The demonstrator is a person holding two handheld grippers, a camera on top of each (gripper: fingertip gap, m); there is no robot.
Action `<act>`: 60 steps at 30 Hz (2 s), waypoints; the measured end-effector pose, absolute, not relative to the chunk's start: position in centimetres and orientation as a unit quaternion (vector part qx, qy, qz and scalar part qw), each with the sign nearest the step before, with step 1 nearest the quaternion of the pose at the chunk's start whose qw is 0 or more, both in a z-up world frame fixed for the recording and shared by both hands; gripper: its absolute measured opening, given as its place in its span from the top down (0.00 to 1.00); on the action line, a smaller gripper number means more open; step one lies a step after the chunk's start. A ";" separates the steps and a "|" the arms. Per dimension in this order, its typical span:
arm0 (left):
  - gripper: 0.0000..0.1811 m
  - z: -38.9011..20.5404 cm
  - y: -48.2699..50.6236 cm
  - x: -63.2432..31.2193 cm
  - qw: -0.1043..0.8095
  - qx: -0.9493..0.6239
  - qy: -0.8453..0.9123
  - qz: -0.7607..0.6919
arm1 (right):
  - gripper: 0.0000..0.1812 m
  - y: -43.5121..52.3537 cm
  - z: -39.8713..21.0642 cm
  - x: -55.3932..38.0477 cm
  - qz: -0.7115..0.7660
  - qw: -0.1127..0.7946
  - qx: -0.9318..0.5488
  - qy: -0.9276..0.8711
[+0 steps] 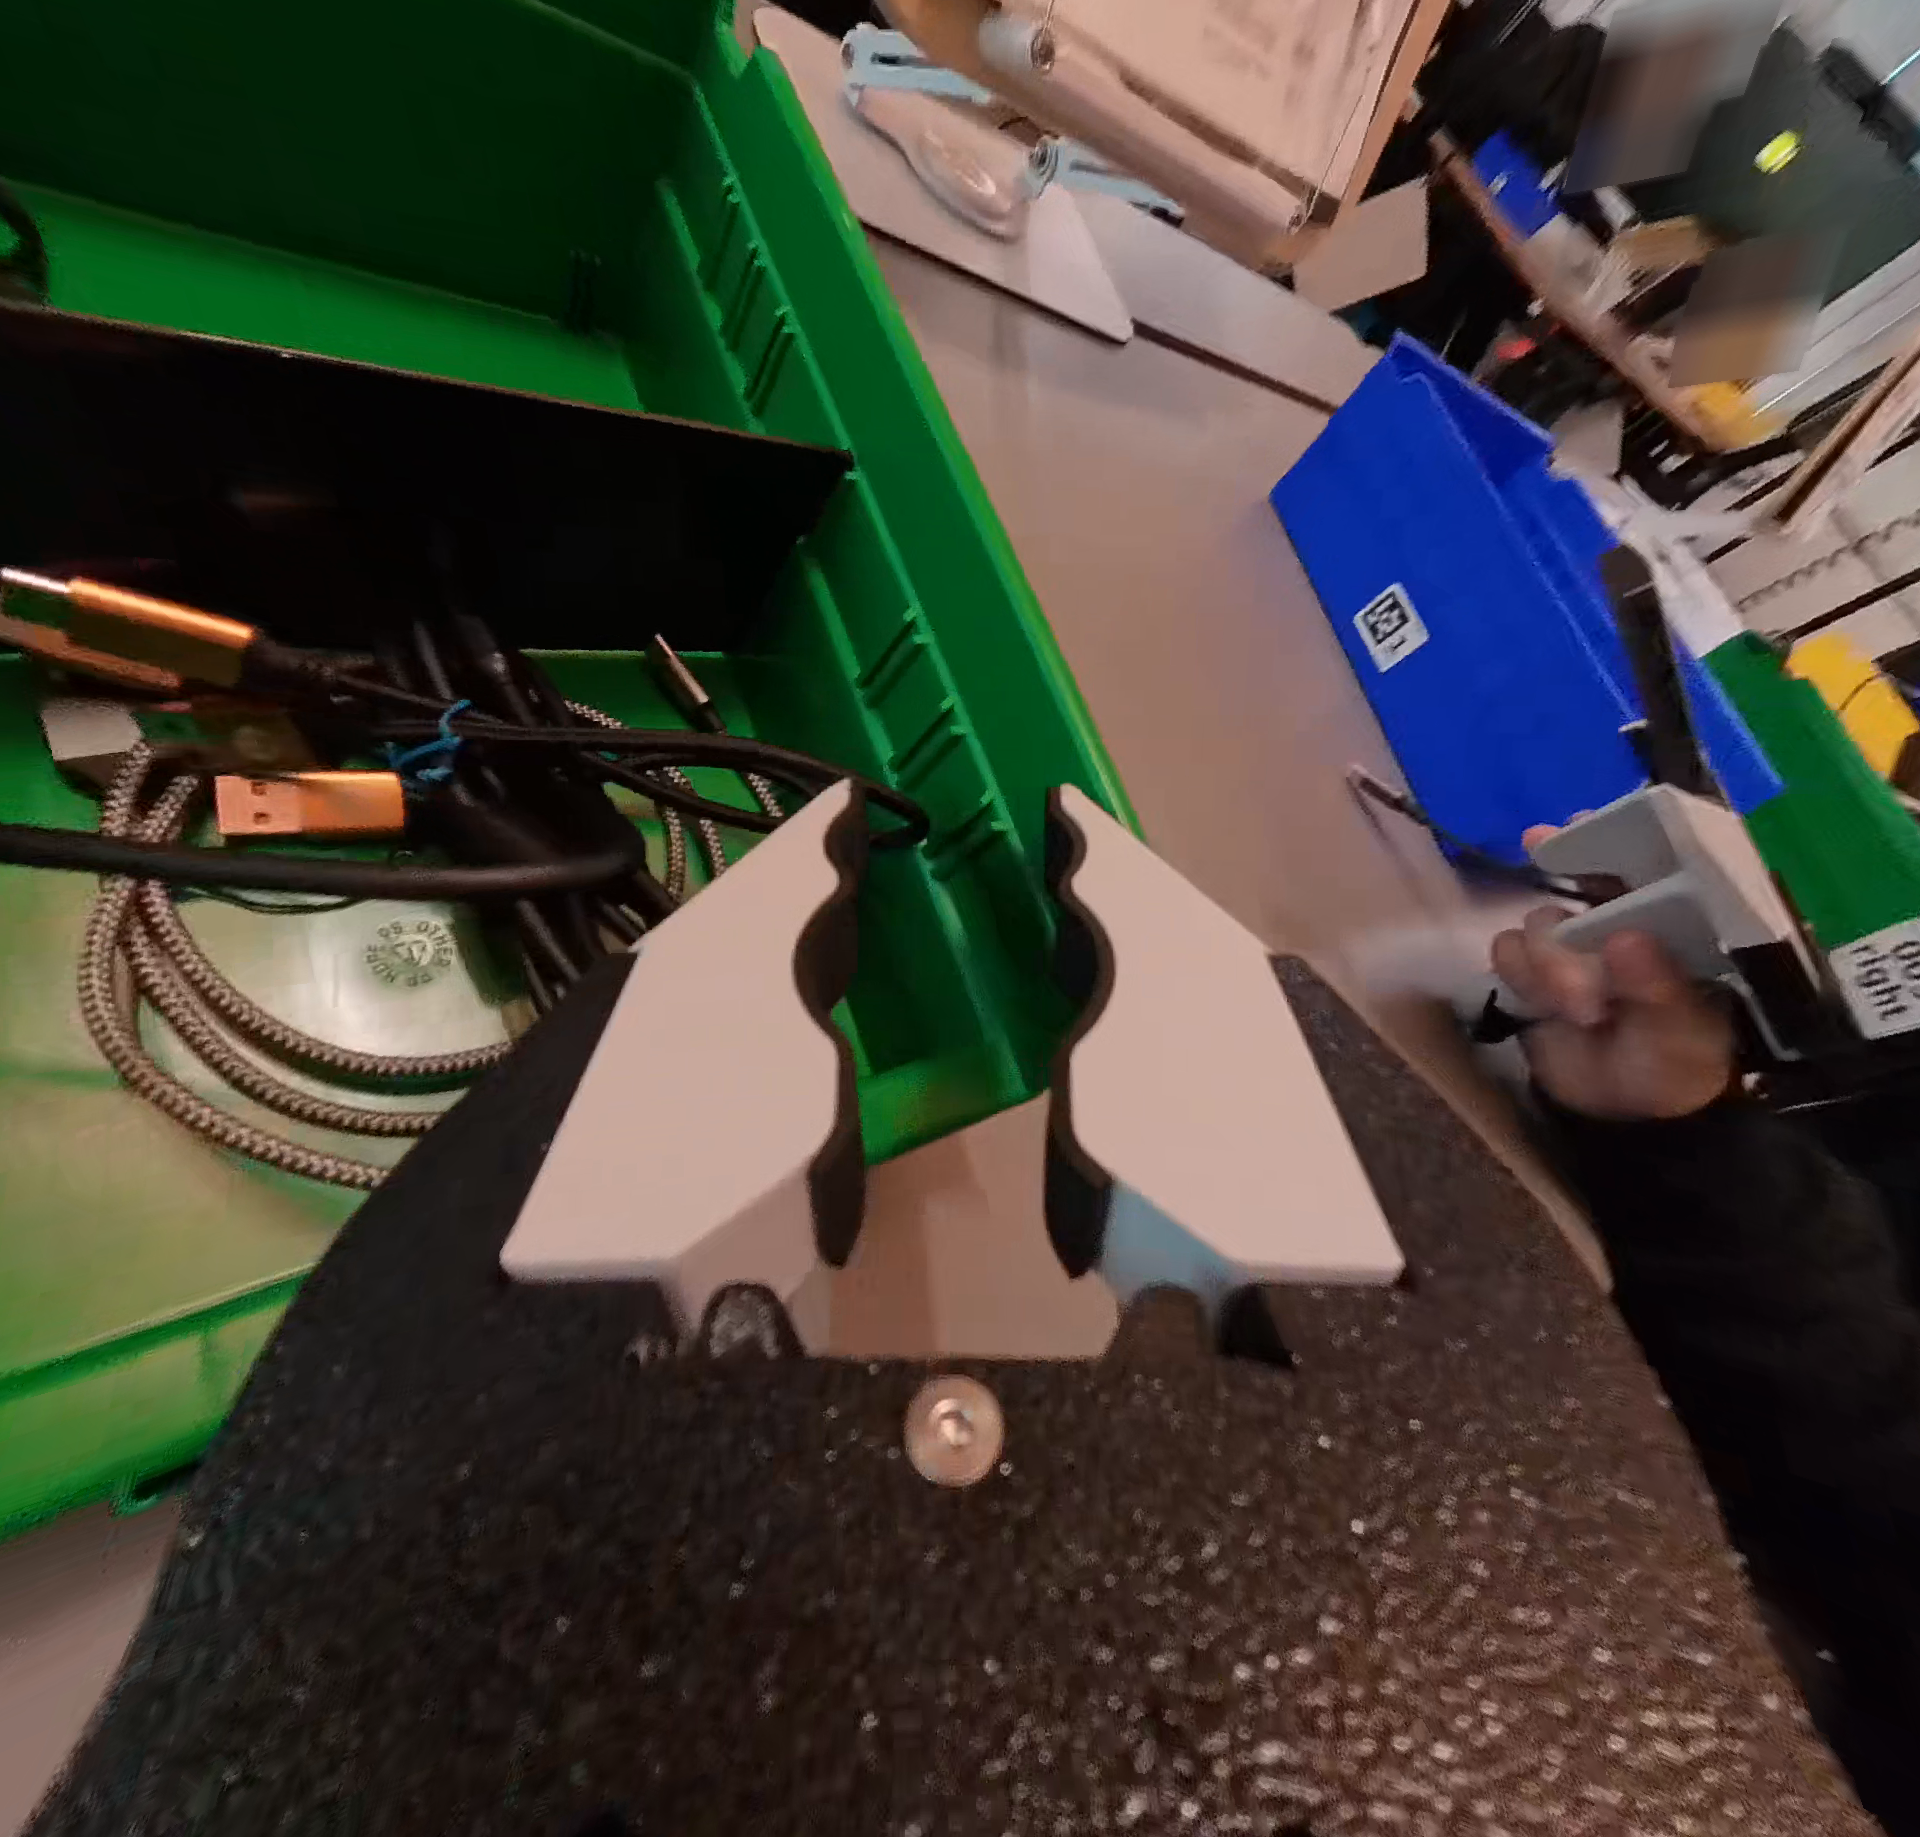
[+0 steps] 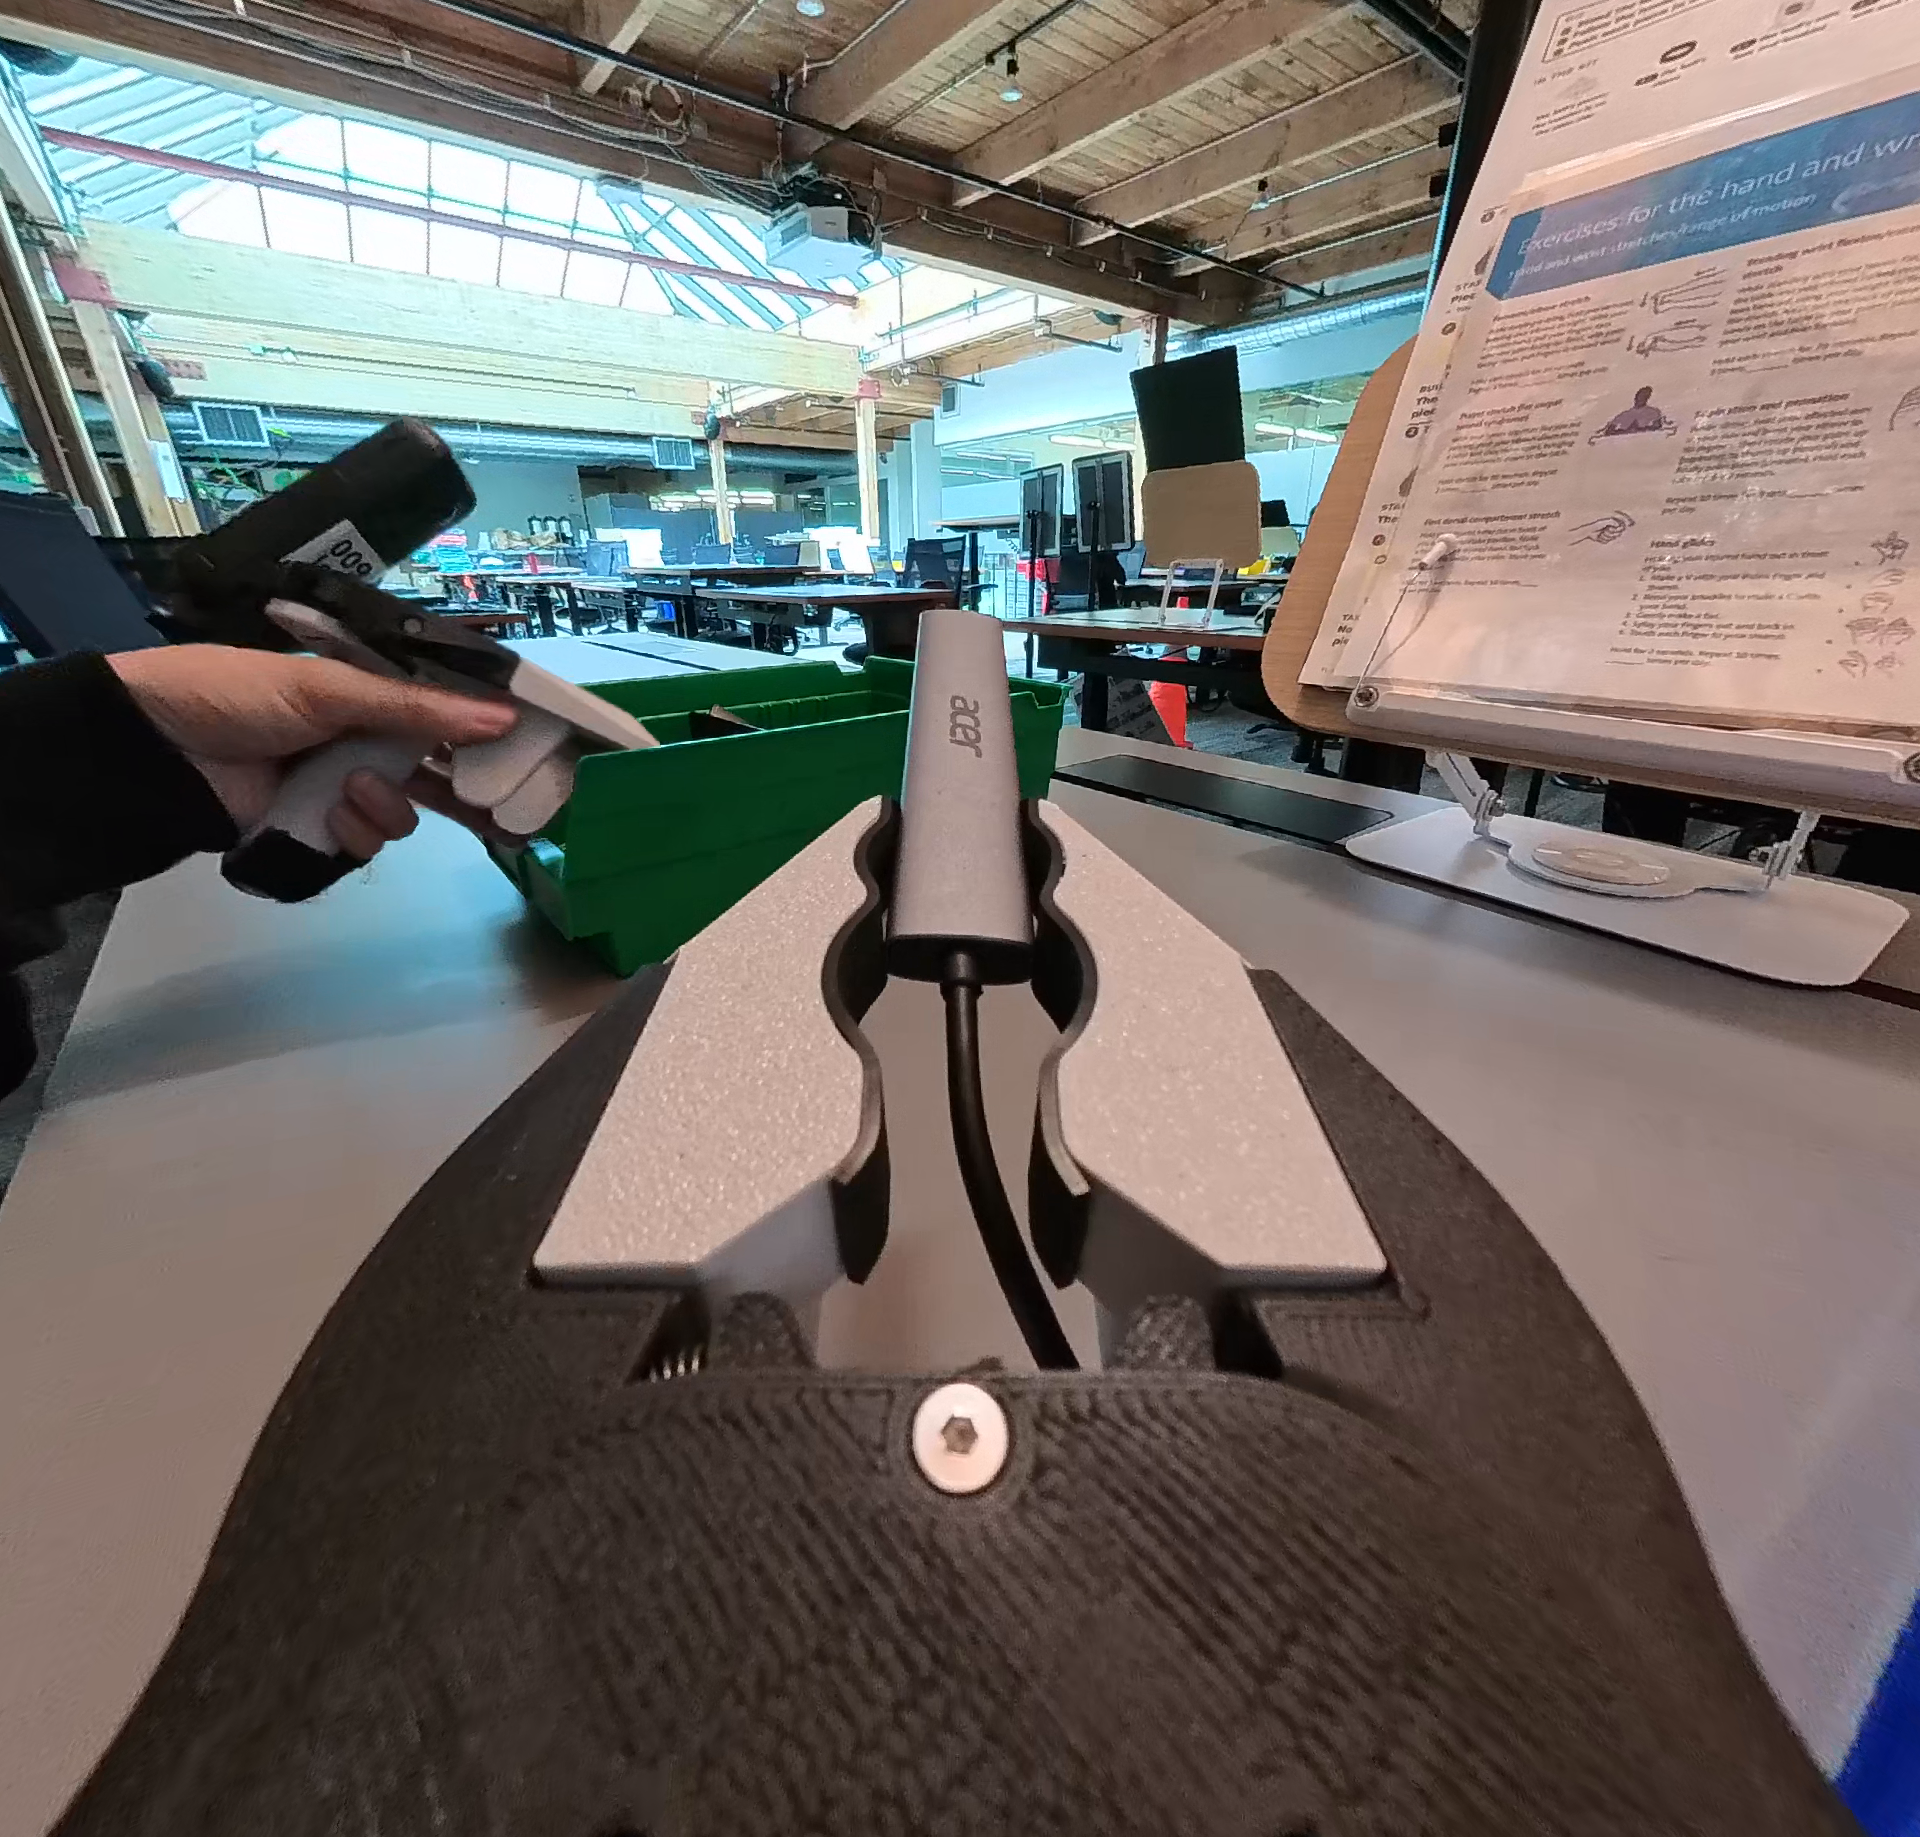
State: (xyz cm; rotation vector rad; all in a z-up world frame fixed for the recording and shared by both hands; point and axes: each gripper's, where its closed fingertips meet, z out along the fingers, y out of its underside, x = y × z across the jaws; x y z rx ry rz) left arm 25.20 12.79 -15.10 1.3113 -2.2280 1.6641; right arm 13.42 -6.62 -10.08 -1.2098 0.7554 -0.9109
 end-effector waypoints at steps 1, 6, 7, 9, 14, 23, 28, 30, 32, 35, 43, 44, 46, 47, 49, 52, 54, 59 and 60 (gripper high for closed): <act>0.83 -15.1 12.9 25.3 0.037 0.430 -0.720 0.543 | 0.88 -6.6 -10.1 13.4 -0.403 0.663 -0.536 0.334; 0.84 -14.9 12.7 26.2 0.071 0.484 -0.676 0.552 | 0.88 -6.6 -10.1 13.4 -0.400 0.664 -0.536 0.334; 0.84 -14.8 12.6 26.2 0.084 0.496 -0.663 0.554 | 0.88 -6.6 -10.1 13.4 -0.399 0.664 -0.536 0.334; 0.84 -14.4 12.6 26.5 0.101 0.517 -0.635 0.564 | 0.88 -6.6 -10.1 13.4 -0.400 0.665 -0.536 0.334; 0.94 -14.3 12.9 27.0 0.106 0.551 -0.602 0.568 | 0.88 -6.5 -10.1 13.4 -0.399 0.665 -0.538 0.331; 0.79 -14.8 13.8 27.4 0.048 0.563 -0.621 0.543 | 0.88 -6.3 -10.1 13.3 -0.396 0.665 -0.542 0.327; 0.73 -13.2 14.0 27.1 0.091 0.578 -0.573 0.574 | 0.88 -6.4 -10.1 13.3 -0.396 0.665 -0.541 0.329; 0.74 -13.1 13.7 27.2 0.101 0.589 -0.560 0.574 | 0.88 -6.4 -10.1 13.4 -0.396 0.665 -0.540 0.330; 0.76 -13.3 13.0 27.4 0.118 0.600 -0.554 0.565 | 0.88 -6.4 -10.1 13.4 -0.398 0.665 -0.540 0.330; 0.79 -14.1 12.2 28.1 0.147 0.626 -0.537 0.546 | 0.88 -6.4 -10.1 13.3 -0.401 0.665 -0.539 0.327; 0.82 -15.0 11.6 29.0 0.132 0.652 -0.532 0.524 | 0.88 -6.1 -10.0 13.1 -0.404 0.665 -0.542 0.318; 0.82 -15.0 11.8 28.9 0.131 0.655 -0.527 0.525 | 0.88 -6.1 -10.0 13.1 -0.403 0.665 -0.542 0.318; 0.83 -15.1 12.2 28.9 0.123 0.661 -0.522 0.525 | 0.88 -6.1 -10.1 13.1 -0.401 0.665 -0.544 0.318; 0.83 -15.0 12.2 29.2 0.122 0.664 -0.517 0.526 | 0.88 -6.0 -10.1 13.1 -0.400 0.664 -0.545 0.318; 0.87 -14.9 11.8 29.9 0.123 0.664 -0.520 0.522 | 0.88 -6.0 -10.1 13.2 -0.399 0.664 -0.546 0.319; 0.87 -14.5 10.8 30.9 0.143 0.669 -0.514 0.518 | 0.88 -6.1 -10.0 13.2 -0.401 0.665 -0.543 0.320; 0.89 -14.9 10.2 31.2 0.152 0.664 -0.526 0.509 | 0.88 -6.2 -10.0 13.1 -0.401 0.666 -0.541 0.320; 0.98 -15.0 10.3 31.4 0.191 0.649 -0.488 0.552 | 0.88 -6.0 -10.1 13.1 -0.401 0.664 -0.544 0.318; 0.99 -14.8 10.5 31.3 0.191 0.640 -0.481 0.569 | 0.88 -6.0 -10.1 13.1 -0.401 0.664 -0.545 0.318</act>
